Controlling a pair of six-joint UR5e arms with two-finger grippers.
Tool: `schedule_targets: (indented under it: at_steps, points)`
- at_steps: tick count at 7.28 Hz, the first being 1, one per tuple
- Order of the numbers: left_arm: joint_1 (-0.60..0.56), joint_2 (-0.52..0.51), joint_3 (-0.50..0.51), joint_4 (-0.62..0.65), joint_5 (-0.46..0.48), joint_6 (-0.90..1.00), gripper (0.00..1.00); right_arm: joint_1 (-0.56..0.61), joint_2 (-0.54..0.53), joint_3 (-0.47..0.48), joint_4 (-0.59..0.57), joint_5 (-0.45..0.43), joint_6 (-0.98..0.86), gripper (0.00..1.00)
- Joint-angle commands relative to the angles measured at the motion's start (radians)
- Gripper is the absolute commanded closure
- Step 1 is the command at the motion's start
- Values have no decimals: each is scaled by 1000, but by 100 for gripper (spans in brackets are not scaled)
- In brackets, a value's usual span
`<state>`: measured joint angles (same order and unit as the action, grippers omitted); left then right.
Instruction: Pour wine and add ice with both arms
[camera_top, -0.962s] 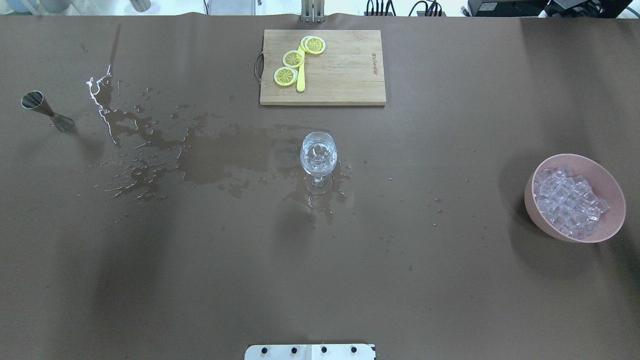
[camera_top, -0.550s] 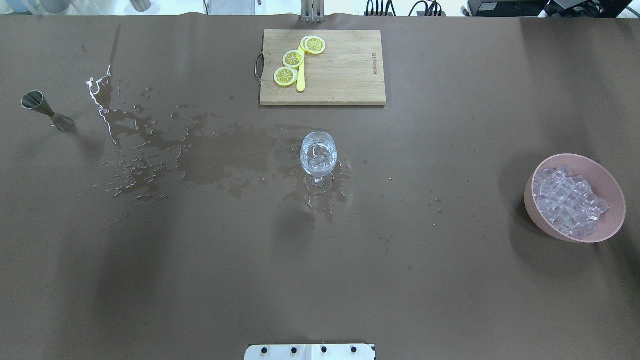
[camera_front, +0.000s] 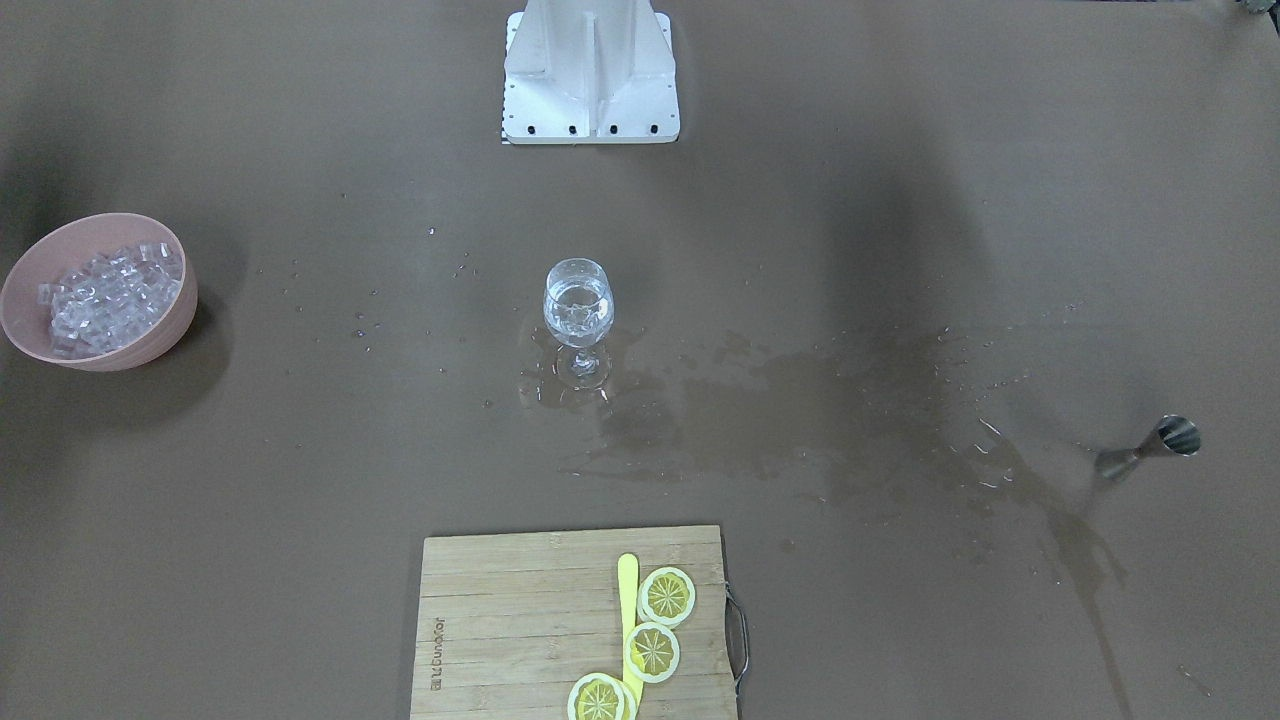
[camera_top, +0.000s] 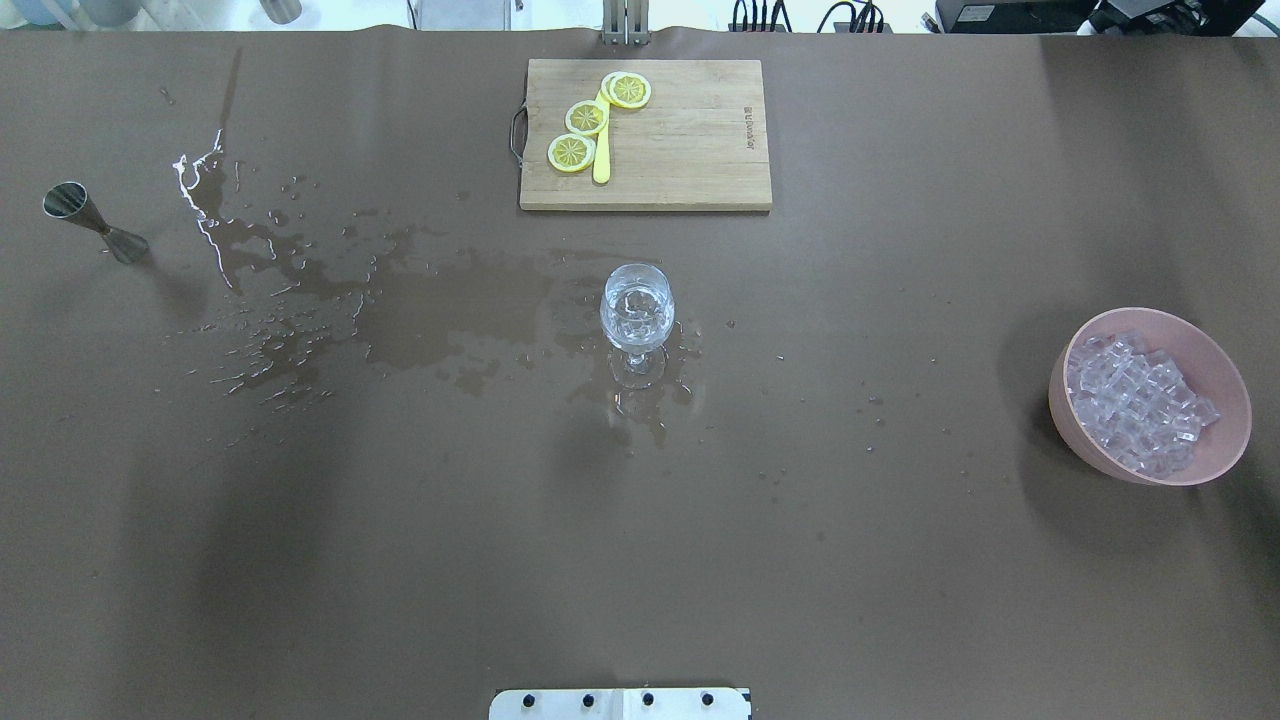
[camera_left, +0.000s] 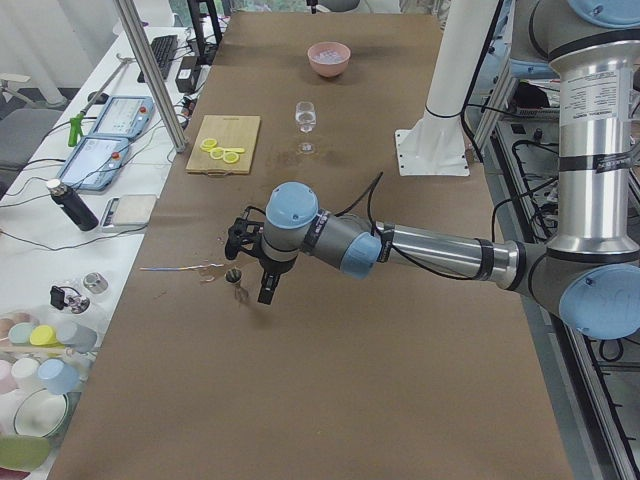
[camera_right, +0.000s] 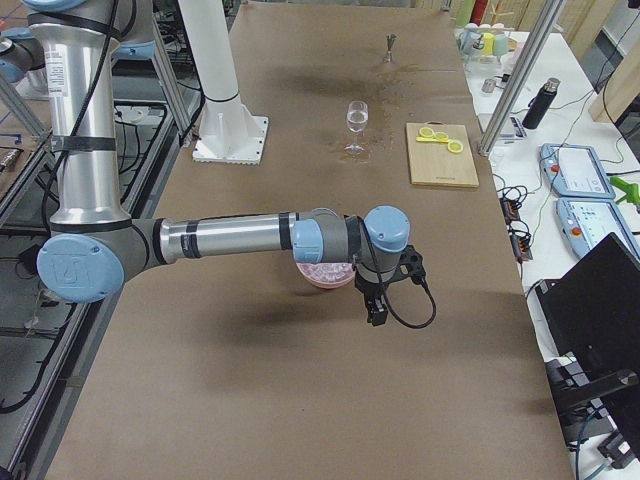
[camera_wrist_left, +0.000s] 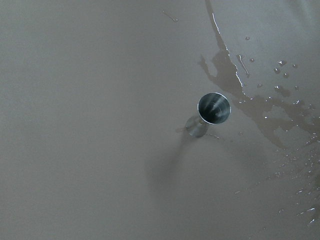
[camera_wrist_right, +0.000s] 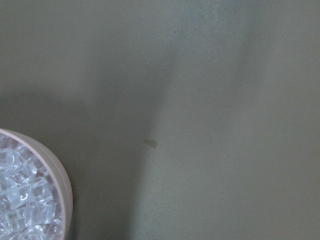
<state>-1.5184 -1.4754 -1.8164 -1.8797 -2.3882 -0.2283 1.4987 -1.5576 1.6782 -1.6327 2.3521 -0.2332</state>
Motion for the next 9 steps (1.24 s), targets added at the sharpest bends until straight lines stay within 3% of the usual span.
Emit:
schedule_targets:
  at_steps: [1, 9]
  points:
    - [0, 1, -1, -1, 0, -2, 1, 0, 1, 1, -1, 1, 0, 0]
    - [1, 0, 0, -2, 0, 0, 1, 0, 4, -12, -1, -1, 0, 0]
